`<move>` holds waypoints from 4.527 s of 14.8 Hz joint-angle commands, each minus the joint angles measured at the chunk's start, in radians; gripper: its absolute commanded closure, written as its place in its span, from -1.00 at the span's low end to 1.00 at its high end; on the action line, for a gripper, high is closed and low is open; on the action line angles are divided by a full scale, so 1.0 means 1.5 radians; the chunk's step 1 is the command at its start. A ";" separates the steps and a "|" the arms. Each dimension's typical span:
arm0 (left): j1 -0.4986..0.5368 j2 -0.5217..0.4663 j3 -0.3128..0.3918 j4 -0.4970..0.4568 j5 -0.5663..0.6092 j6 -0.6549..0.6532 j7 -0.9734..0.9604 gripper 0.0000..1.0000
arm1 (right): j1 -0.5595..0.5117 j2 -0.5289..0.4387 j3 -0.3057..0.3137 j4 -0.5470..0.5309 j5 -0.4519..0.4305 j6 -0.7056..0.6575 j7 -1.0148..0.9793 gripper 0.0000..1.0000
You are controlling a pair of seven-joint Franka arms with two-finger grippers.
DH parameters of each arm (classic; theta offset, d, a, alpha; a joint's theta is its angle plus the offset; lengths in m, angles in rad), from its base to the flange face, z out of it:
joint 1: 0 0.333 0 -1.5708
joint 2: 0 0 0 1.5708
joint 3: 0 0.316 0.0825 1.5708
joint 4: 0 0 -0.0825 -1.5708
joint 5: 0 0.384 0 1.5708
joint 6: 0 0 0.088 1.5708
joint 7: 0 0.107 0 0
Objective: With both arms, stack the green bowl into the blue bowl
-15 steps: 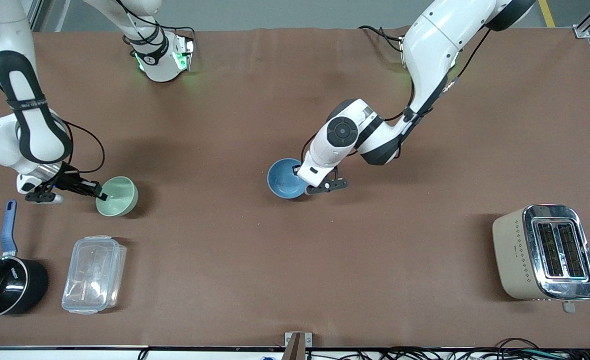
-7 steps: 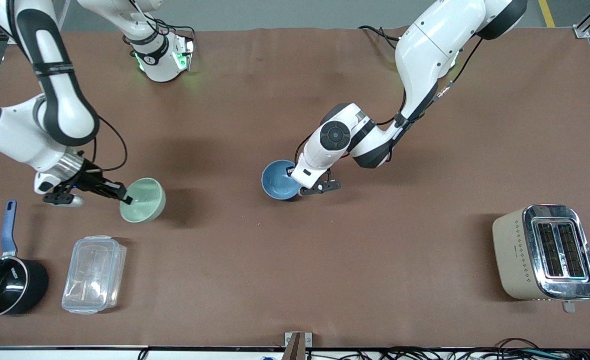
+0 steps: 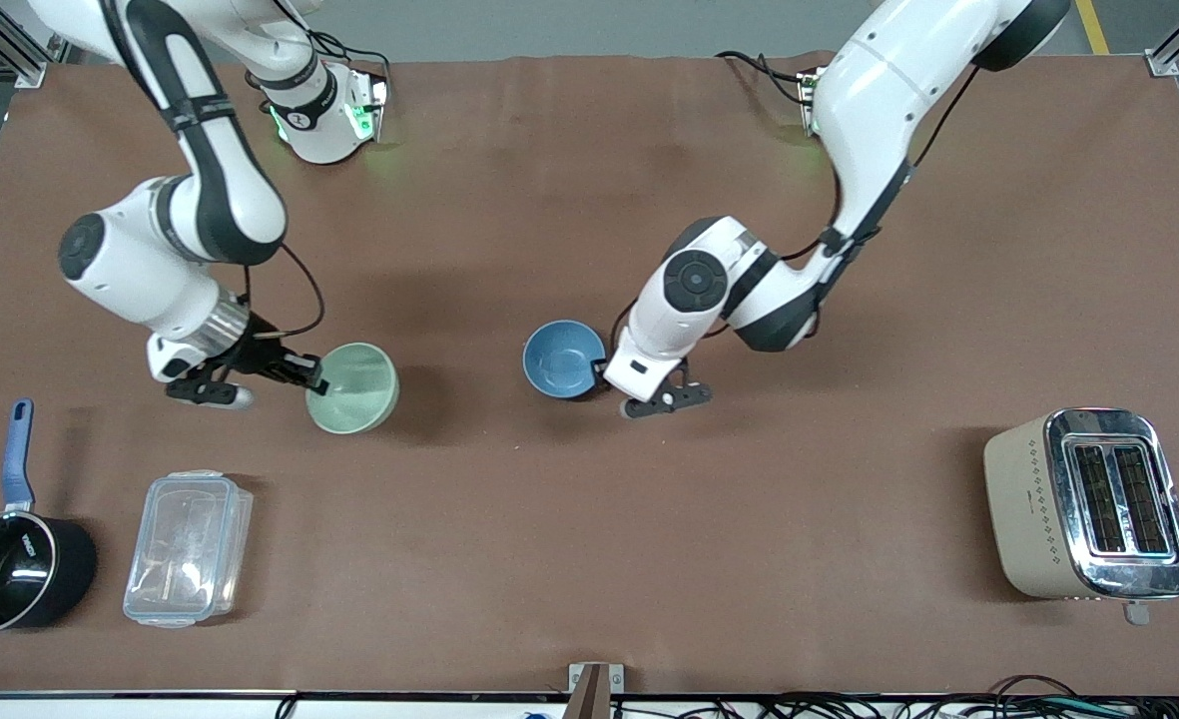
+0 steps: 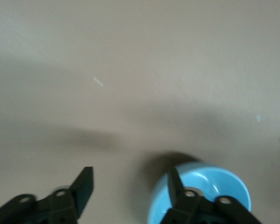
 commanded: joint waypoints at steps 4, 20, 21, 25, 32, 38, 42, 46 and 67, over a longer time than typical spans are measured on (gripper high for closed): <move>0.084 -0.172 0.001 0.066 0.047 -0.252 0.025 -1.00 | 0.142 -0.011 -0.004 0.007 -0.133 0.005 0.274 0.99; 0.160 -0.433 0.213 0.006 -0.118 -0.466 0.559 -1.00 | 0.336 0.130 -0.005 0.134 -0.243 0.008 0.581 0.98; 0.160 -0.442 0.217 -0.008 -0.118 -0.467 0.567 -1.00 | 0.336 0.140 -0.005 0.136 -0.243 0.011 0.583 0.98; 0.157 -0.477 0.246 -0.049 -0.128 -0.464 0.610 -1.00 | 0.334 0.174 -0.005 0.132 -0.242 0.063 0.586 0.96; 0.157 -0.476 0.237 -0.043 -0.130 -0.461 0.597 -1.00 | 0.330 0.171 -0.007 0.132 -0.242 0.057 0.604 0.07; 0.159 -0.477 0.228 -0.045 -0.130 -0.454 0.610 -1.00 | 0.276 -0.020 -0.050 0.155 -0.244 -0.217 0.524 -1.00; 0.159 -0.477 0.228 -0.044 -0.130 -0.454 0.610 -1.00 | 0.152 -0.147 -0.076 0.182 -0.245 -0.405 0.330 -1.00; 0.159 -0.477 0.228 -0.043 -0.128 -0.454 0.610 -1.00 | 0.019 -0.201 -0.076 0.188 -0.247 -0.444 0.216 -1.00; 0.160 -0.469 0.229 -0.015 -0.124 -0.460 0.612 -1.00 | -0.147 -0.093 -0.068 0.491 -0.337 -0.664 -0.107 -1.00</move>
